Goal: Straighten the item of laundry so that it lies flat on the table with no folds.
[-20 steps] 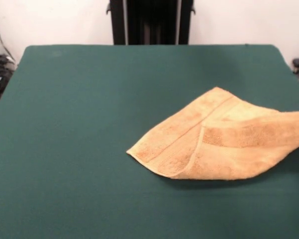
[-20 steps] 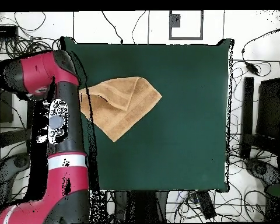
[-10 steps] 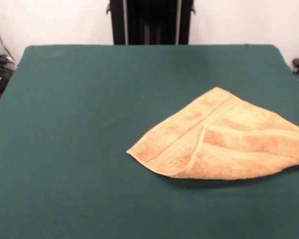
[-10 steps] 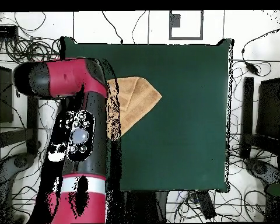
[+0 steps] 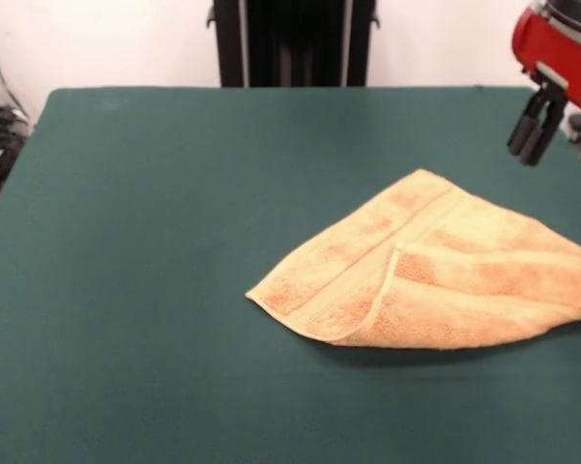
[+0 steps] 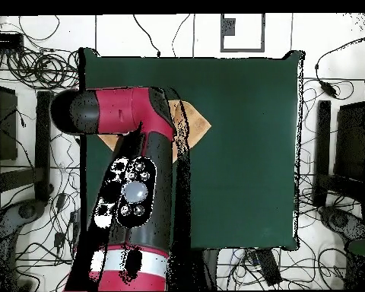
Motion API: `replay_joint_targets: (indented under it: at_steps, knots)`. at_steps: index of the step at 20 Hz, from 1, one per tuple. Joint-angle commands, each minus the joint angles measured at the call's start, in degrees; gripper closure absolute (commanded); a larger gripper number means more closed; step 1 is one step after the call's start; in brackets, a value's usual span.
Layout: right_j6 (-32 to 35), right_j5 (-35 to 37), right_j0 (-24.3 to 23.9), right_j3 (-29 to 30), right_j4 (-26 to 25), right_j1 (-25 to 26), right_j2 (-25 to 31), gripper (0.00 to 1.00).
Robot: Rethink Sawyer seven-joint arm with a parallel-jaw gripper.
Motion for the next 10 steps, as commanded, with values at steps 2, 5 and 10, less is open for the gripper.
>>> replay_joint_targets:
  at_steps: [2, 5, 10]
  knots:
    - [-7.52, -0.42, 1.21, 9.59, -2.86, 0.83, 7.57, 1.0]
    - [-8.16, -1.62, 0.62, 11.11, -3.37, -0.06, 8.16, 1.0]
    - [-14.16, -9.7, -3.29, 19.17, -5.51, -3.86, 10.32, 1.0]
